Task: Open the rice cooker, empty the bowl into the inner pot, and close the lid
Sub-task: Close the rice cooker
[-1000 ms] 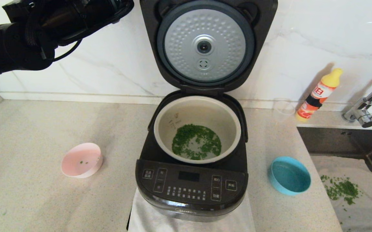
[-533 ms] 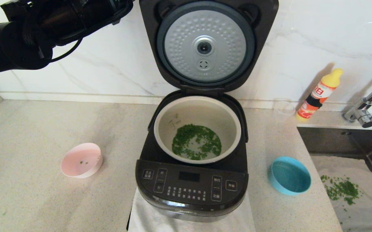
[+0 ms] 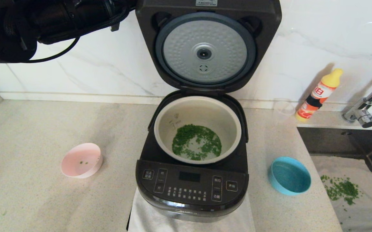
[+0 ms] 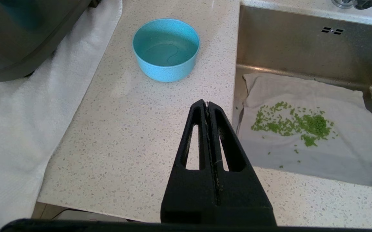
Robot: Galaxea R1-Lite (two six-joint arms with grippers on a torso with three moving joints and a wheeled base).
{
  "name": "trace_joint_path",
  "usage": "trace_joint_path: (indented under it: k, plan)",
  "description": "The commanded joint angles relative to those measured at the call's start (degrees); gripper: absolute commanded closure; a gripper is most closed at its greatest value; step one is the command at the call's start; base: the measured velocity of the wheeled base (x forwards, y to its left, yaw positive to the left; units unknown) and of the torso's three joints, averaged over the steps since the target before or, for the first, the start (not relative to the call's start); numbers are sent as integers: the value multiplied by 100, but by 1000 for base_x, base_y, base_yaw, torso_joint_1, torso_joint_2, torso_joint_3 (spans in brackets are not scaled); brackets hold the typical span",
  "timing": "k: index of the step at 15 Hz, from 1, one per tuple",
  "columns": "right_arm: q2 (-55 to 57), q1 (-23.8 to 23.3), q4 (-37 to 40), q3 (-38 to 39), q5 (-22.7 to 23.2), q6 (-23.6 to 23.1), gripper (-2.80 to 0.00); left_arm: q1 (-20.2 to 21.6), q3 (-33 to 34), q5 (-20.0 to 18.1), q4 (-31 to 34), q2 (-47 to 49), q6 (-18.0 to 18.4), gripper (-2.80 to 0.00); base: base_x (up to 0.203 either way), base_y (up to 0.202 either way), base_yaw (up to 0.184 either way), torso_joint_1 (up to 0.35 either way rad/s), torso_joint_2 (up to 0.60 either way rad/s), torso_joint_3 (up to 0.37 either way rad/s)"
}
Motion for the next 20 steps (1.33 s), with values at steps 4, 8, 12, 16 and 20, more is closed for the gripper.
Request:
trace_joint_path:
  k: [4, 8, 12, 16, 20]
  plan:
    - [-1, 2, 1, 0, 2, -1, 0, -1, -1, -164, 144, -75, -7, 0, 0, 0, 0, 0, 0, 0]
    - [-1, 2, 6, 0, 2, -7, 0, 36, 115, -165, 507, -167, 265, 0, 0, 0, 0, 0, 0, 0]
    - [-1, 2, 9, 0, 2, -1, 0, 43, 218, -173, 1075, -307, 640, 0, 0, 0, 0, 0, 0, 0]
    - [-1, 2, 0, 0, 2, -10, 0, 34, 218, -311, 1190, -379, 670, 0, 0, 0, 0, 0, 0, 0]
    - [-1, 2, 0, 0, 2, -9, 0, 34, 253, -467, 1517, -508, 690, 0, 0, 0, 0, 0, 0, 0]
